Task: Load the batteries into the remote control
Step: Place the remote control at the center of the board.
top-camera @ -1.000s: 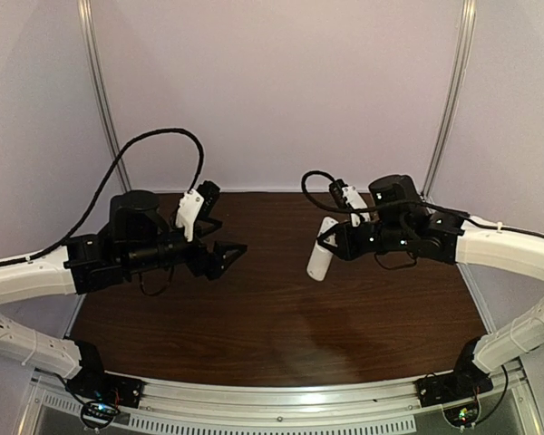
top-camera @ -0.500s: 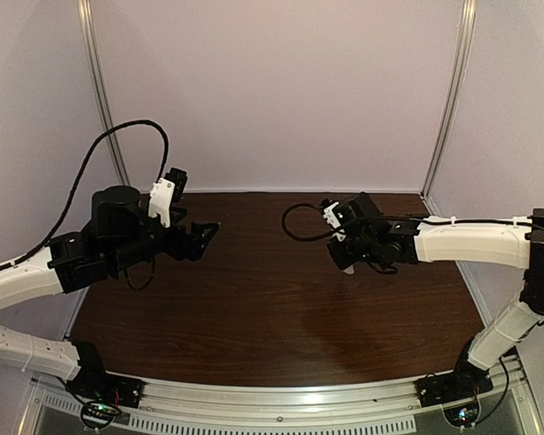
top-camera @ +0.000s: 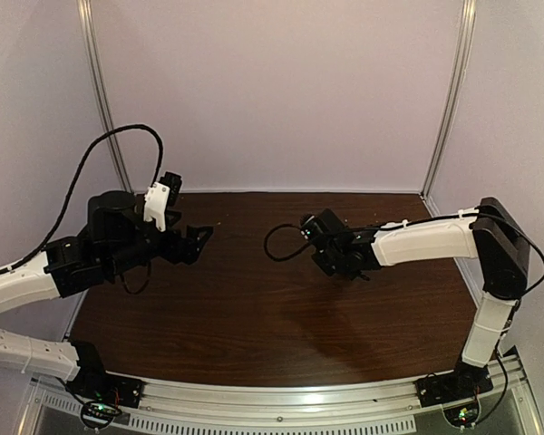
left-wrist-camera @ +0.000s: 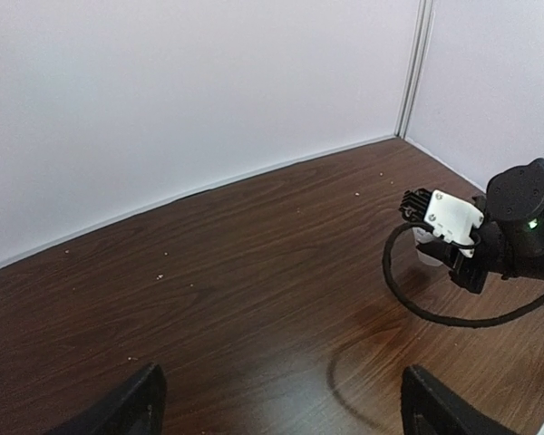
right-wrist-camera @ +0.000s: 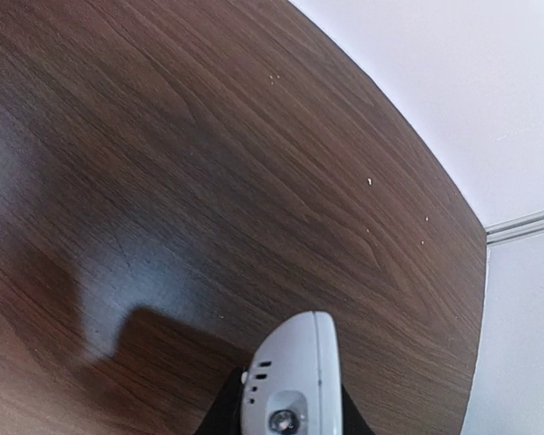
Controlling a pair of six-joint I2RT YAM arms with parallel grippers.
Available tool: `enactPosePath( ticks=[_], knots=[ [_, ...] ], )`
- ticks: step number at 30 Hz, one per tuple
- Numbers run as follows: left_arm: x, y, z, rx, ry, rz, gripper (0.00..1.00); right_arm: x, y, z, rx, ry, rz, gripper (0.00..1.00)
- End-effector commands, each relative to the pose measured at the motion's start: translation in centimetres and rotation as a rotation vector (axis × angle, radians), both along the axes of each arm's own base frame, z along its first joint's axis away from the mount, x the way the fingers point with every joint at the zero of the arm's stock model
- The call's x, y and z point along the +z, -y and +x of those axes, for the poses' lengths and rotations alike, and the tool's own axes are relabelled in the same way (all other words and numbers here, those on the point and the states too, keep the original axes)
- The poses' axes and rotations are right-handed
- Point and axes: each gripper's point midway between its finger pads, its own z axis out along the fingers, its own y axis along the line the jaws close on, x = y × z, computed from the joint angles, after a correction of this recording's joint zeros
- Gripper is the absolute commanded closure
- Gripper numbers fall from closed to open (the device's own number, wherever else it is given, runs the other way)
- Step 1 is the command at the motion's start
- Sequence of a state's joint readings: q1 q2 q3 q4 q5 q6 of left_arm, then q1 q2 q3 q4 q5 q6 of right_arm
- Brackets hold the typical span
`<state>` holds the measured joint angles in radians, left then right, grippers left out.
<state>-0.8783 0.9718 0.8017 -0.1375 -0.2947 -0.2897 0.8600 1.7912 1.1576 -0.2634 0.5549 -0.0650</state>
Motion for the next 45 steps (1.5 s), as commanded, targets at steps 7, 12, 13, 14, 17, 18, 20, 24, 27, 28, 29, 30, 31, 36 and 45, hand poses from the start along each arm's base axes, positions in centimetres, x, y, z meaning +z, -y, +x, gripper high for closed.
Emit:
enactPosePath(
  ticks=[7,12,13,14,17,18,20,24,27,28,29,30,31,36,45],
  knots=[
    [-0.7,-0.9,0.1,0.030,0.007,0.014,0.09,-0.9,-2.2,1.6,-0.010,0.083,-0.099,0.97],
    [-0.7,-0.9,0.2,0.034,0.012,0.018,0.09,-1.8,-2.9,1.6,-0.011,0.100,-0.137,0.95],
    [-0.8,-0.9,0.2,0.034,0.011,0.020,0.09,-2.1,-3.1,1.6,-0.006,0.099,-0.144,0.95],
    [-0.8,-0.9,0.3,0.034,0.011,0.020,0.09,-2.4,-3.3,1.5,-0.002,0.098,-0.150,0.94],
    [-1.0,-0.9,0.3,0.036,0.010,0.025,0.09,-3.5,-3.8,1.3,0.015,0.085,-0.177,0.91],
    [-1.0,-0.9,0.3,0.037,0.011,0.026,0.09,-3.8,-3.9,1.2,0.017,0.083,-0.185,0.91],
    [-0.9,-1.0,0.4,0.043,0.014,0.028,0.09,-4.2,-4.1,1.1,0.022,0.085,-0.199,0.91],
    [-1.1,-1.0,0.5,0.046,0.014,0.032,0.09,-4.8,-4.4,0.9,0.034,0.089,-0.219,0.89],
    [-1.2,-0.9,0.5,0.041,0.012,0.039,0.09,-5.6,-4.8,0.8,0.048,0.091,-0.258,0.87],
    [-1.3,-0.8,0.5,0.040,0.011,0.040,0.08,-6.1,-4.7,0.8,0.050,0.090,-0.280,0.86],
    [-1.2,-0.8,0.5,0.041,0.010,0.041,0.08,-6.4,-4.8,0.7,0.054,0.088,-0.292,0.86],
    [-1.3,-0.8,0.5,0.040,0.010,0.042,0.08,-6.7,-4.9,0.6,0.058,0.087,-0.305,0.86],
    [-1.3,-0.9,0.5,0.042,0.012,0.043,0.08,-6.9,-5.0,0.5,0.062,0.088,-0.314,0.85],
    [-1.1,-1.0,0.5,0.045,0.019,0.045,0.08,-8.1,-5.3,0.0,0.074,0.093,-0.348,0.83],
    [-1.0,-1.1,0.4,0.044,0.023,0.046,0.08,-9.9,-5.7,-0.5,0.100,0.066,-0.373,0.75]
  ],
)
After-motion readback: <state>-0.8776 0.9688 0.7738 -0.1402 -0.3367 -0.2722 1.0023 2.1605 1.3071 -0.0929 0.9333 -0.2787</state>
